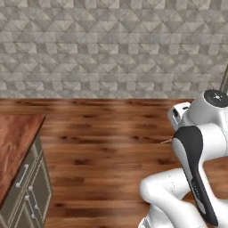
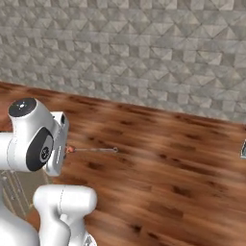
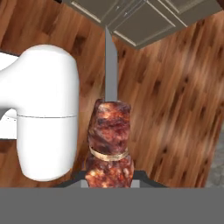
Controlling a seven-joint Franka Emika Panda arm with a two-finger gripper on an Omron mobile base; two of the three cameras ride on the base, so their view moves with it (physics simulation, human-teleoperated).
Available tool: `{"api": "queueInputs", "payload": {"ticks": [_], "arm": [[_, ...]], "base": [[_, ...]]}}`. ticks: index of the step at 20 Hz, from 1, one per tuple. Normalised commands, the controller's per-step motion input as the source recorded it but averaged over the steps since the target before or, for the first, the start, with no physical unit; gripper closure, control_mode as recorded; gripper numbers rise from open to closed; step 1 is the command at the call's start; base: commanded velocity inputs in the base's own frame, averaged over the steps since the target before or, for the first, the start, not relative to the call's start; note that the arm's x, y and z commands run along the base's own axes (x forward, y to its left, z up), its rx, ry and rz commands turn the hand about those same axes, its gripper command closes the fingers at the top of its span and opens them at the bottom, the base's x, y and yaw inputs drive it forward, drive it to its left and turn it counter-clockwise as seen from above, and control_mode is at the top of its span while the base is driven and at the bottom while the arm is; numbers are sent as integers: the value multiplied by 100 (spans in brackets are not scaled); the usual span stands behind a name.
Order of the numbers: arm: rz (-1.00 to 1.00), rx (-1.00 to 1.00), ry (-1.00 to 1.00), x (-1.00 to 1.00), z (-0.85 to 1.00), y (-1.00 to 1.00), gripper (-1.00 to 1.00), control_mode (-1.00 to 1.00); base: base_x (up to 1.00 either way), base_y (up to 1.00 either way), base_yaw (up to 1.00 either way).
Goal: Place the cold items (squash and mushroom) from the fridge in one tupperware on the dining counter. Place the warm items (kebab skewer and hot dog) in the stove area in another tupperware.
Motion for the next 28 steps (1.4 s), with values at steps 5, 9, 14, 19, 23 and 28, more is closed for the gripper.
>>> {"api": "queueInputs", "payload": {"ticks": [5, 9, 14, 19, 23, 28], "arm": [[0, 0, 0, 0, 0, 0, 100, 100], [0, 0, 0, 0, 0, 0, 100, 100], [0, 0, 0, 0, 0, 0, 100, 100], [0, 0, 0, 0, 0, 0, 100, 100], [0, 0, 0, 0, 0, 0, 100, 100], [0, 0, 0, 0, 0, 0, 100, 100]], "base": [[95, 38, 37], [100, 3, 39], [100, 0, 39], [100, -11, 36], [100, -26, 45], [100, -43, 49]]}}
